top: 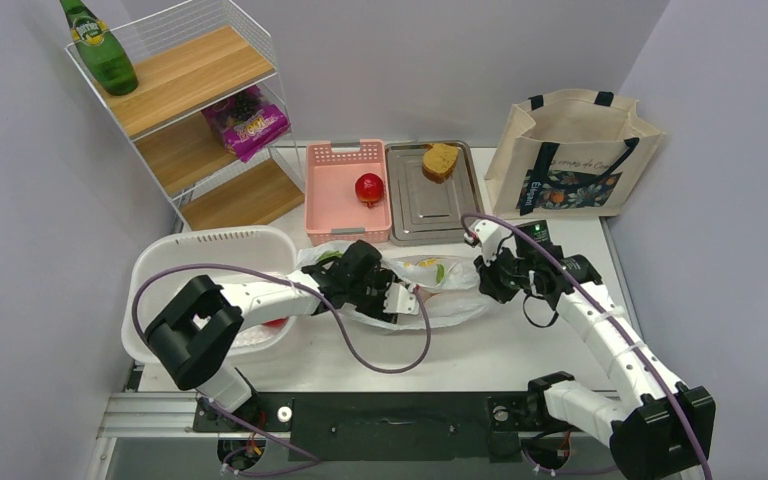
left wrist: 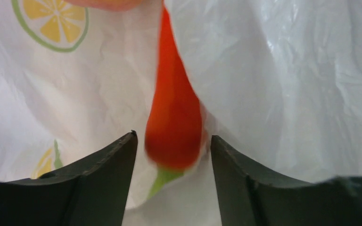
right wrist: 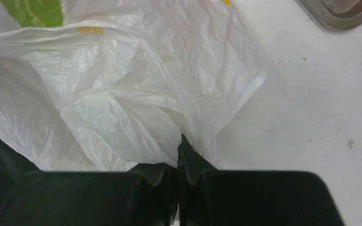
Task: Untie the knot of the grocery bags and take out the mixed food
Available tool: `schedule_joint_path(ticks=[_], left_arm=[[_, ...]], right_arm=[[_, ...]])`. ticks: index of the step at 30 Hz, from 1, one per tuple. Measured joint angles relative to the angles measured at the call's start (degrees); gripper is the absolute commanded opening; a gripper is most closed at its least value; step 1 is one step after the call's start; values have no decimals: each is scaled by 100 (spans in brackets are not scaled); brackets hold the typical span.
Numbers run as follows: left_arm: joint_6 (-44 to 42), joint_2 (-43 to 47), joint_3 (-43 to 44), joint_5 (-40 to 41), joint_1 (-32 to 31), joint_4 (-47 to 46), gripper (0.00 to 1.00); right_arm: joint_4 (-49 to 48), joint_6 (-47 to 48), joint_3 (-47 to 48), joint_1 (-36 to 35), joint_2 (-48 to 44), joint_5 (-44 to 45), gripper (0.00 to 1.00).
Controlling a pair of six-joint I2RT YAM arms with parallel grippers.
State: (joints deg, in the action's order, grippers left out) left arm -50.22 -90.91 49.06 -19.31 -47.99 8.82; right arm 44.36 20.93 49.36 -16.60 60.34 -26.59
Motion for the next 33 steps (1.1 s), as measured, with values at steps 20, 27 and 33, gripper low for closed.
schedule_joint_path(ticks=[20,27,33], left_arm=[[748,557,431,-232,-372,-678,29],[273,-435,575,269,-426,-326,50],[-66,-817,640,597,-538,-76,37]], right_arm=[[-234,234,-535,-306,-719,476,0],[-234,267,-535,-332,-704,538,0],[-234,293,-535,-332,-678,542,0]])
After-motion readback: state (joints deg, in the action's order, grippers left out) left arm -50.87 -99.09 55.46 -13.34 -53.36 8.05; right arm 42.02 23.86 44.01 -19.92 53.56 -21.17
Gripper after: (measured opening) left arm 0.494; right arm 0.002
